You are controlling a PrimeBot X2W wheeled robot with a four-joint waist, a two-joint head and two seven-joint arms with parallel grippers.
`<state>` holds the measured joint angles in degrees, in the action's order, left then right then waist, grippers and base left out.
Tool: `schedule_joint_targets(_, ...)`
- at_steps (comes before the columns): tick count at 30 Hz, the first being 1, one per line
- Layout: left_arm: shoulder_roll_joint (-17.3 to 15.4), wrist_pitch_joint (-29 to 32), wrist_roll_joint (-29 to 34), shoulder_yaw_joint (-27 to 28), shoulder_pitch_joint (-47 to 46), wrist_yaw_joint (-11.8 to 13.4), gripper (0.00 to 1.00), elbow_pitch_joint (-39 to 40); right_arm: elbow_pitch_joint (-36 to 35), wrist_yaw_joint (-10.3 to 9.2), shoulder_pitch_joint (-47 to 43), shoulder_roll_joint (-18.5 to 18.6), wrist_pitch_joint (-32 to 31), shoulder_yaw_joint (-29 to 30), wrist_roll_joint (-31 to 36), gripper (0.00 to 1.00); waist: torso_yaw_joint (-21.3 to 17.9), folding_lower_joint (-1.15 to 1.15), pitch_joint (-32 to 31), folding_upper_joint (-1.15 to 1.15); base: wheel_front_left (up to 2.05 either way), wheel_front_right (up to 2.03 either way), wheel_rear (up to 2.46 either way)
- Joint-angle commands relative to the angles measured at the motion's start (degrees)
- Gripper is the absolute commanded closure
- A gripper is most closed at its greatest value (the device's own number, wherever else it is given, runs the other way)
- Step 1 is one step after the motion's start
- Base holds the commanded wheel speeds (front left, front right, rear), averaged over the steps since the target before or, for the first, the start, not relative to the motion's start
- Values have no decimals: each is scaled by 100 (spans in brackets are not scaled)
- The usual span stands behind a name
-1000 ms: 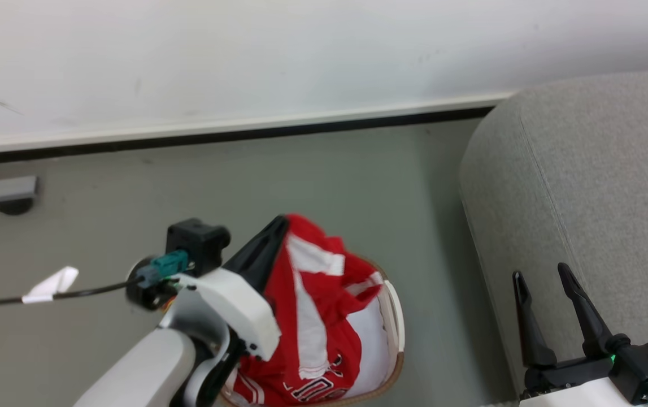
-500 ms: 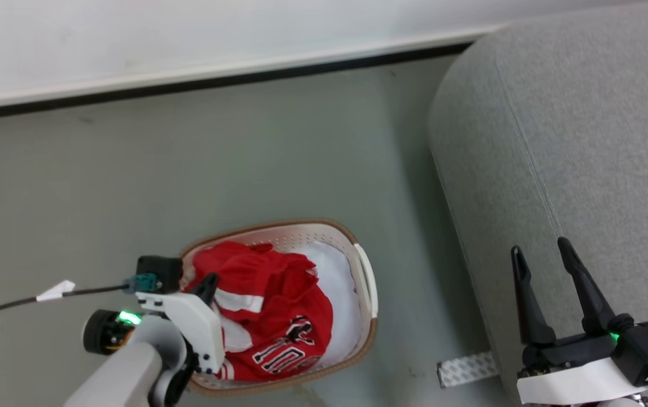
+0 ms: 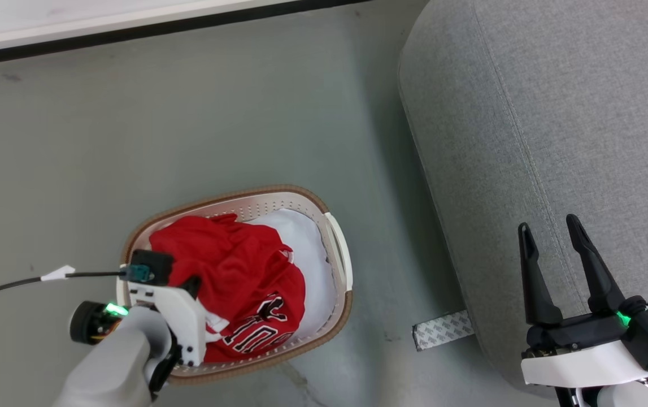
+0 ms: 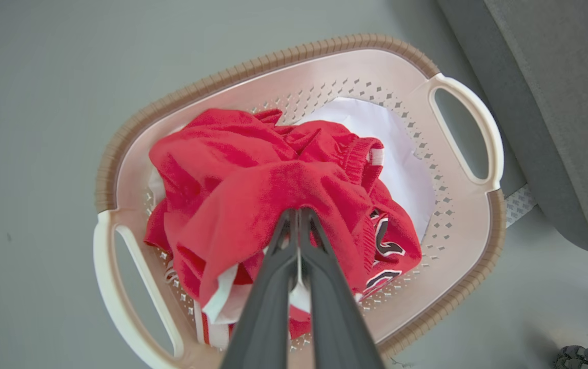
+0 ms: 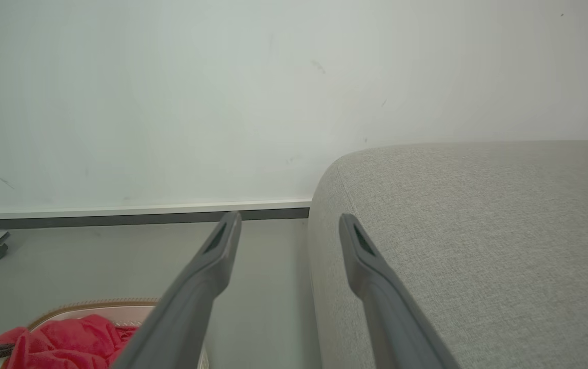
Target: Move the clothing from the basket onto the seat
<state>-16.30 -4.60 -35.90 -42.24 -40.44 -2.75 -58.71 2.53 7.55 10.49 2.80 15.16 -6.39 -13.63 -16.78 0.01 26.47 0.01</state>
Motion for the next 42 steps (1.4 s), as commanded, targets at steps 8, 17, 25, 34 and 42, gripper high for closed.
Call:
schedule_joint_targets(8, 359, -506, 50, -47, -181, -29, 0, -616, 84, -12, -44, 19, 0, 154, -3, 0, 235, -1, -339, -1, 0, 0, 0)
schedule_joint_targets(17, 730, -1045, -59, 121, 108, -27, 0, -438, 211, -12, -202, 19, 0, 257, 175, 0, 611, -1, -1075, -1, 0, 0, 0)
schedule_joint_targets(25, 602, -1054, 434, 964, 1027, 568, 0, 1511, 246, -12, -517, 18, -1, 558, 375, 0, 1015, -1, -1696, -1, 0, 0, 0)
schedule_joint_targets(34, 691, -1055, 1137, 1991, 2422, 828, 0, 3389, 333, -12, -858, 19, -1, 732, 615, 0, 1331, -1, -2274, -1, 0, 0, 0)
schedule_joint_targets(42, 876, -1055, 1690, 2727, 3234, 745, 0, 4473, 451, -12, -1094, 19, -1, 696, 621, 0, 1412, -1, -2572, -1, 0, 0, 0)
